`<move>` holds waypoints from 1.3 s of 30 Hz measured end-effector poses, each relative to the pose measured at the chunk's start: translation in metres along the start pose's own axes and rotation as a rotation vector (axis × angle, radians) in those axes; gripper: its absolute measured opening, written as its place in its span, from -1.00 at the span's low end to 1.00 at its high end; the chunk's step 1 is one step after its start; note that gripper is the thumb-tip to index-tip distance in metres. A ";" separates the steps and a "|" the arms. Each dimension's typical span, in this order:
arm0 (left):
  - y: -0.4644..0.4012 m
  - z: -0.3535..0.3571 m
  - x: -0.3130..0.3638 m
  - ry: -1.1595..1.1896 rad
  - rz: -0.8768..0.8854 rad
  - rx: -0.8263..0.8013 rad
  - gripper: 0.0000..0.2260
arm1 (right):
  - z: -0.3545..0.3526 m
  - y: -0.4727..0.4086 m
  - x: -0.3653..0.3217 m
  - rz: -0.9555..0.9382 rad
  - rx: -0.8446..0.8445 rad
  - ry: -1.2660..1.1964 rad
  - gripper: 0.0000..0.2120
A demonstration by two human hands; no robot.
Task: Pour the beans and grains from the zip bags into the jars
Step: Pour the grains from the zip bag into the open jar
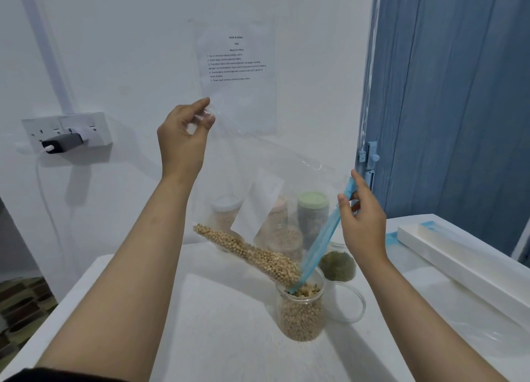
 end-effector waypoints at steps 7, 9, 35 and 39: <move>0.000 0.002 0.001 -0.036 0.006 -0.009 -0.77 | 0.001 0.000 -0.002 0.009 0.000 0.001 -0.53; 0.000 0.003 0.002 -0.038 0.009 -0.011 -0.77 | 0.000 0.000 -0.001 0.008 0.000 0.004 -0.53; -0.002 -0.002 -0.001 0.003 0.012 -0.031 -0.76 | -0.001 0.002 -0.011 -0.019 -0.014 -0.020 -0.52; -0.002 -0.003 0.002 0.003 0.019 -0.035 -0.76 | -0.003 0.004 -0.013 -0.027 -0.009 -0.027 -0.52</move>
Point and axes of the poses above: each hand's wrist, its own y-axis away from the middle knuckle, its own z-axis out of the palm, x = y × z, the point moved 7 cm from there along -y, towards the middle knuckle, and after that the axes turned 4 degrees about -y, right-handed, at the moved point
